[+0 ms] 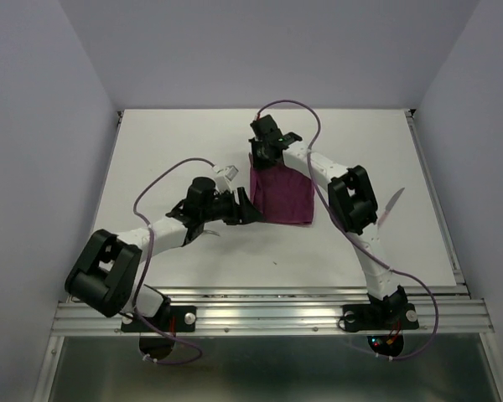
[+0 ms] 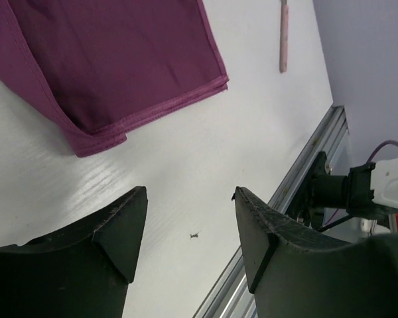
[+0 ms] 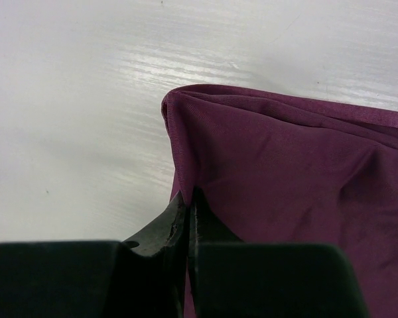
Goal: Fold the napkin into a case and place the utensils inside
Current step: Turn over the upper triangle folded napkin at the center of the board.
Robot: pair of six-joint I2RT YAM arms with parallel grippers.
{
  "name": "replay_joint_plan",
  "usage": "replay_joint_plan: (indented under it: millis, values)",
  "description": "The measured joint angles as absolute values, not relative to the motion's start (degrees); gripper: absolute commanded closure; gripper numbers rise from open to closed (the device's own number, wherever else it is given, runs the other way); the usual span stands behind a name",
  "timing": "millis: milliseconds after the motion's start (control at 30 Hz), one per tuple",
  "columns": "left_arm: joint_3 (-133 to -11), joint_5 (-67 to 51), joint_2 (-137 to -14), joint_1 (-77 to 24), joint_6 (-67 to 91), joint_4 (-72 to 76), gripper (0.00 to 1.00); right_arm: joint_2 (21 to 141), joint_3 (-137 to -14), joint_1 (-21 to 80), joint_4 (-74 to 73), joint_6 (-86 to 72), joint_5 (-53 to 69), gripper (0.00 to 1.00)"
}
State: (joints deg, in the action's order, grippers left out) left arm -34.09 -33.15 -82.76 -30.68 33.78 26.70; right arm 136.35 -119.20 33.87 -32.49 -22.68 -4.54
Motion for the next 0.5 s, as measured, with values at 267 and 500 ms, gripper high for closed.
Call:
replay_joint_plan:
  millis: [267,500]
  values:
    - [-34.81,-28.51,-73.43,-20.97,34.83,21.61,0.41,136.35,-119.20,35.51,-32.51,-21.98,-4.54,0.56]
    - [-35.27,-22.76,-70.41,-13.50,39.51,18.72,0.41,136.35,-119.15,37.98,-30.26,-22.31,-0.08,0.45]
